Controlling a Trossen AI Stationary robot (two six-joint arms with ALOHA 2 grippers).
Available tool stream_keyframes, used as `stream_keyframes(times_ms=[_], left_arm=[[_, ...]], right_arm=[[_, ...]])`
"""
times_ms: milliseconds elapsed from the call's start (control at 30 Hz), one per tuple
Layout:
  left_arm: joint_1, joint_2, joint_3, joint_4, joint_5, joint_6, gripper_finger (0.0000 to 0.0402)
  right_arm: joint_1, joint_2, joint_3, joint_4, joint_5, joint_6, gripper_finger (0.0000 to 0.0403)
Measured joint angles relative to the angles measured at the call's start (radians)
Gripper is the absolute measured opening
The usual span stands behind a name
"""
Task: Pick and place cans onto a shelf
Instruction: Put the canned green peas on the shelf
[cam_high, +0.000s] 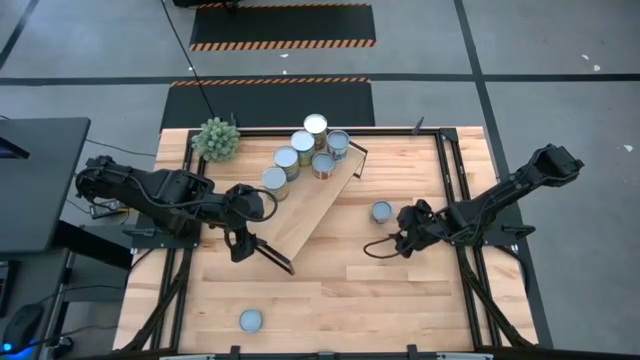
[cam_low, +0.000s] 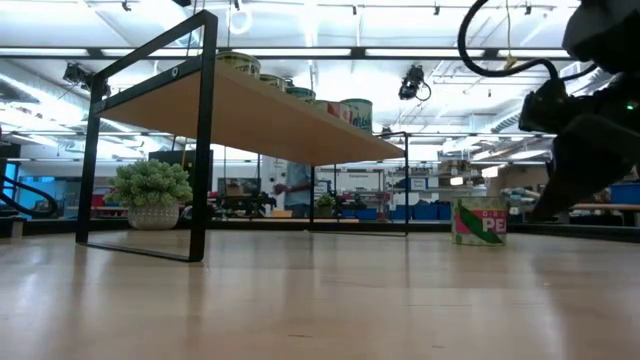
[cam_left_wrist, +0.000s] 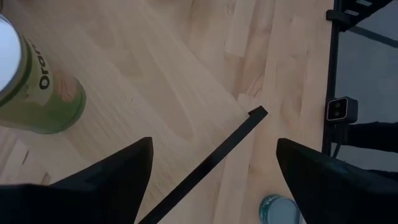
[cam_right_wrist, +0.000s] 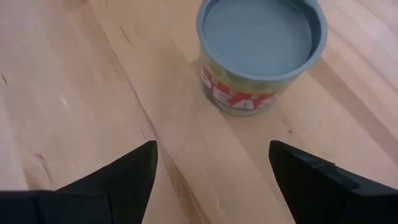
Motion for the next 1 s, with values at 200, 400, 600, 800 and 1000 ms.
stream_keyframes(times_ms=[200,400,600,800,1000], left_arm=[[0.0,0.0,0.0,0.0,0.0,-0.02,0.0345],[0.0,0.0,0.0,0.0,0.0,-0.021,0.0345],[0.001,0.0,0.0,0.0,0.0,-0.046,0.0345],[0.001,0.0,0.0,0.0,0.0,-0.078,0.0345],[0.001,0.0,0.0,0.0,-0.002,-0.073,0.0345]], right_arm=[[-0.026,0.0,0.0,0.026,0.054,-0.019,0.0322],[-0.073,0.0,-0.034,0.089,0.059,0.009,0.0376],[-0.052,0.0,-0.17,0.45,0.092,-0.026,0.0388],[-0.053,0.0,-0.212,0.49,0.133,-0.069,0.0398],[-0.067,0.019,-0.212,0.516,0.194,-0.126,0.0399]])
